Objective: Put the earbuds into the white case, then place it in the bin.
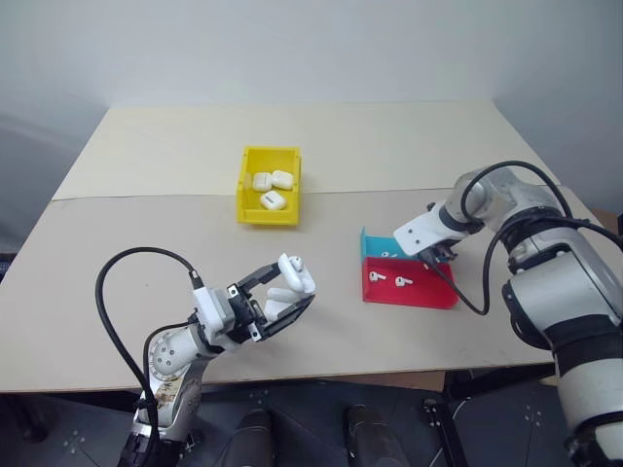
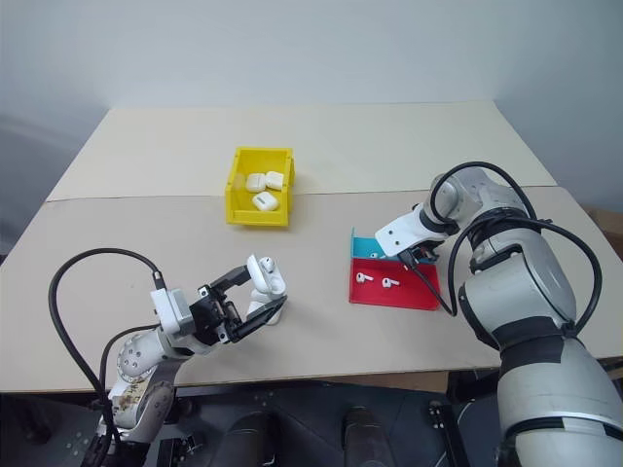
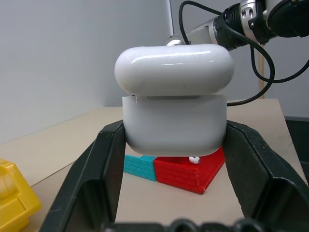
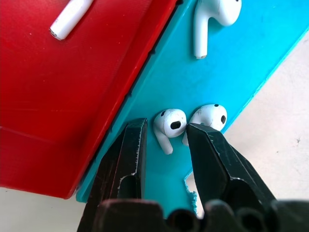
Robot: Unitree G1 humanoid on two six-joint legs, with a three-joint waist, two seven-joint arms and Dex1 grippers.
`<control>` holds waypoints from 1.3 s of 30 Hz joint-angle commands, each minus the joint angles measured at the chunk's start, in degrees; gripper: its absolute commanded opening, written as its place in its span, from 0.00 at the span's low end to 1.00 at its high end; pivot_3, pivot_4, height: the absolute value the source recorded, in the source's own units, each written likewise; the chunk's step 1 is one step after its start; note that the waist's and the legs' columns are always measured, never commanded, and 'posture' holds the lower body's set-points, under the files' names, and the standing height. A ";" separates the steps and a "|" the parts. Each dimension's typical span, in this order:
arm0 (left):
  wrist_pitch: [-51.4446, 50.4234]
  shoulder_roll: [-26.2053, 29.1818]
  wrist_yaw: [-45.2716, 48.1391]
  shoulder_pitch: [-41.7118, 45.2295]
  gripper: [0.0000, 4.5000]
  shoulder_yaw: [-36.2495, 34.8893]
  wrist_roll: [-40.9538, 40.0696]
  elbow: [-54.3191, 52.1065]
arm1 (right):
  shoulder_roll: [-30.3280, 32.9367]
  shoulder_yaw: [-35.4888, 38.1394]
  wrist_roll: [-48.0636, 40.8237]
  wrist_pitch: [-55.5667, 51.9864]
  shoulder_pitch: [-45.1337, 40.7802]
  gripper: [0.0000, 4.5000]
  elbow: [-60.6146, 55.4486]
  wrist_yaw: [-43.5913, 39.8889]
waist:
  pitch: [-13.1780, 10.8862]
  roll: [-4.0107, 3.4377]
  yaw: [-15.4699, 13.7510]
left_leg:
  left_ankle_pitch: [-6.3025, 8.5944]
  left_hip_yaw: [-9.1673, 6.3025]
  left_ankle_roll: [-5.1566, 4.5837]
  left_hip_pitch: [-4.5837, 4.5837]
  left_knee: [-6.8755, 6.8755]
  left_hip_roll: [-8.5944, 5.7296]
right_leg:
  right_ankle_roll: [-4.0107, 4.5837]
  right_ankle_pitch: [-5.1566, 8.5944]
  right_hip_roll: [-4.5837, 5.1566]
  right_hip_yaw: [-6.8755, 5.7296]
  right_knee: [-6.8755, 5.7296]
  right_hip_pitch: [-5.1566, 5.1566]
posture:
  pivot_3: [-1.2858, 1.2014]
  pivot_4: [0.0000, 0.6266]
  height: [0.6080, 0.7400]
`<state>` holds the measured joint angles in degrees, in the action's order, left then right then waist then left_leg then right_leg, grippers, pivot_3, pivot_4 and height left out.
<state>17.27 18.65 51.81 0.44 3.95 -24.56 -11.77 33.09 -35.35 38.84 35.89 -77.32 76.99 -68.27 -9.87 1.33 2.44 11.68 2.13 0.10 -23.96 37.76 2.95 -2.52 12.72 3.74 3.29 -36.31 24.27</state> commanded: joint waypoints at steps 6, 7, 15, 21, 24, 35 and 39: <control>0.91 0.08 -0.66 0.22 0.61 -0.03 -0.10 -2.73 | 0.07 0.77 0.14 -0.23 -2.01 0.39 -0.05 0.34 | 0.00 0.00 0.01 | 0.00 0.03 0.00 0.06 0.00 0.00 | 0.00 0.00 0.00 0.03 -0.03 -0.02 | 0.52 0.24 1.00; 0.90 0.15 -0.65 0.17 0.61 -0.04 -0.14 -2.78 | 0.04 0.79 0.13 -0.19 -2.04 0.39 -0.05 0.32 | 0.00 0.00 0.02 | 0.00 0.04 0.00 0.07 0.00 0.00 | 0.00 0.00 0.00 0.05 -0.04 -0.02 | 0.52 0.24 1.00; 0.68 0.36 -1.00 -0.13 0.61 -0.10 -0.22 -3.17 | -0.10 0.71 0.28 -0.17 -1.97 0.39 -0.01 1.14 | 0.00 0.00 0.05 | 0.00 0.14 0.00 0.15 0.00 0.00 | 0.00 0.01 -0.01 0.15 -0.16 -0.01 | 0.52 0.24 1.00; 0.49 0.42 -1.09 -0.11 0.61 -0.03 -0.23 -3.35 | -0.06 0.69 0.31 -0.11 -1.87 0.31 0.00 1.33 | 0.00 0.00 0.08 | -0.01 0.19 0.00 0.26 0.01 -0.01 | 0.02 0.04 -0.03 0.24 -0.38 0.01 | 0.52 0.24 1.00; 0.29 0.55 -0.82 -0.37 0.61 -0.04 -0.80 -3.74 | -0.35 0.90 0.05 -1.81 -1.87 0.31 0.17 0.07 | 0.00 0.00 0.13 | -0.02 0.21 0.01 0.32 0.01 -0.01 | 0.03 0.04 -0.04 0.28 -0.42 0.00 | 0.52 0.24 1.00; 0.47 0.76 -0.95 0.07 0.61 -0.40 -0.64 -3.10 | -0.25 0.77 0.19 -0.79 -1.77 0.31 0.05 0.57 | 0.00 0.00 0.17 | -0.02 0.29 0.01 0.37 0.01 0.00 | 0.03 0.04 -0.06 0.39 -0.44 0.01 | 0.52 0.24 1.00; 0.36 0.78 -1.05 -0.23 0.61 -0.32 -0.66 -3.38 | -0.55 0.96 0.08 -1.50 -1.72 0.19 0.06 1.25 | 0.00 0.00 0.18 | -0.02 0.31 0.01 0.38 0.01 0.00 | 0.03 0.04 -0.06 0.41 -0.44 0.01 | 0.52 0.24 1.00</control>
<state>17.25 19.24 51.00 0.12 3.92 -24.69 -12.97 32.32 -35.22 39.23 34.70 -77.37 77.12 -67.37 -9.87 1.33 2.61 11.67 2.44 0.11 -23.58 37.77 2.95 -2.50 12.76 3.67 3.70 -36.75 24.28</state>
